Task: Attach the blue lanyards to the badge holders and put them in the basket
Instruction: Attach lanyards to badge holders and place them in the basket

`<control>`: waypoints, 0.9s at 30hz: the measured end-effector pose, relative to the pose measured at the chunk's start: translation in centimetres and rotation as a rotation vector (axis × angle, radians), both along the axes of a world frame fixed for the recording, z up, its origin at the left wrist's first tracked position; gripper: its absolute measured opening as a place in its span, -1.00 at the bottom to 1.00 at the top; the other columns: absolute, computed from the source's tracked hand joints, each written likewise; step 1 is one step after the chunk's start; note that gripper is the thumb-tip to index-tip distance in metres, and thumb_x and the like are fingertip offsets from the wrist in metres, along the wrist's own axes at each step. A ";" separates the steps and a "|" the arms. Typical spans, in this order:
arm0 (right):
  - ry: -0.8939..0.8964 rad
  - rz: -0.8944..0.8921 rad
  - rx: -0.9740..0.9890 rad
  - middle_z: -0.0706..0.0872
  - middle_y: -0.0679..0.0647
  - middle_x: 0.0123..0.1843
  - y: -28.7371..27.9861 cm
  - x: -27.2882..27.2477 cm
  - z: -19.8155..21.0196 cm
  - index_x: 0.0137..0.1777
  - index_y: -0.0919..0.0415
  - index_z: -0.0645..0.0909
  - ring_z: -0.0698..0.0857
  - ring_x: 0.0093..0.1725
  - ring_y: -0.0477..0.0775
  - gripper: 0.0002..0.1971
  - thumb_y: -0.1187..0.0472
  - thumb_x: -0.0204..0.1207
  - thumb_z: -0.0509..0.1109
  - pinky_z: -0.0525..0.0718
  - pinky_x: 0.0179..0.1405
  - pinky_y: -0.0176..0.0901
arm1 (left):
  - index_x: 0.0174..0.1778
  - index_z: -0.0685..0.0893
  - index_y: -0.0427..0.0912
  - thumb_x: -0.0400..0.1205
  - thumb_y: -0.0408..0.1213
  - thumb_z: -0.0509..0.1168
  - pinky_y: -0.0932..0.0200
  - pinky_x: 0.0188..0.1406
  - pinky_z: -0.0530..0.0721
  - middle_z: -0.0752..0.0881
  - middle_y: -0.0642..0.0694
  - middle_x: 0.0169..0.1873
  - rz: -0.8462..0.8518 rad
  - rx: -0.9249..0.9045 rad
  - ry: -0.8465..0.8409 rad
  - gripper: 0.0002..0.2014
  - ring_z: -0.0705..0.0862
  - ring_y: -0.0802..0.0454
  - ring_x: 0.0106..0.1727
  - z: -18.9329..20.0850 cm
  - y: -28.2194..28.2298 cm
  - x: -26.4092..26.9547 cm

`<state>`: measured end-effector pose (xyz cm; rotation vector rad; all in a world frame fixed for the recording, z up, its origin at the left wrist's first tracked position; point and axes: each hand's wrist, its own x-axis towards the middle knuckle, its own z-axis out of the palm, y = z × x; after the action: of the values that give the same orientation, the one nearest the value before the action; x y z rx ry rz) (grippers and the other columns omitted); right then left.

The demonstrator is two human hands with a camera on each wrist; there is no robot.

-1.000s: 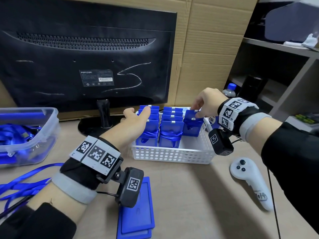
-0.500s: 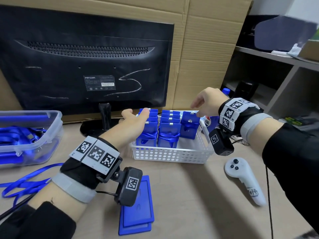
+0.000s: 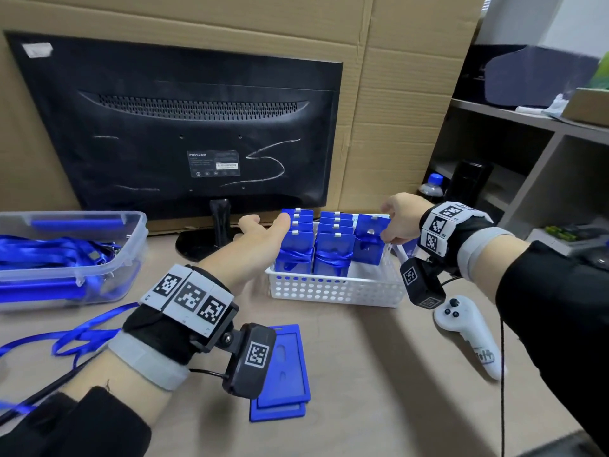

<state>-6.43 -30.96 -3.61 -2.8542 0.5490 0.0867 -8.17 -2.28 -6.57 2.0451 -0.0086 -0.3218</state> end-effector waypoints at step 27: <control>0.025 -0.039 0.361 0.84 0.19 0.11 -0.6 0.6 -1.7 0.76 0.03 0.19 0.90 0.07 0.14 -0.18 0.18 0.60 0.57 0.87 0.17 0.02 | 0.83 -0.04 0.00 0.74 0.38 0.02 -0.24 0.60 0.49 0.33 -0.14 0.69 -0.019 0.018 0.023 -0.16 0.49 -0.12 0.53 -0.9 -0.6 1.5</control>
<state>-5.84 -31.60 -5.29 -2.4942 0.5324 0.1936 -6.67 -2.88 -7.46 2.0605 -0.0112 -0.3586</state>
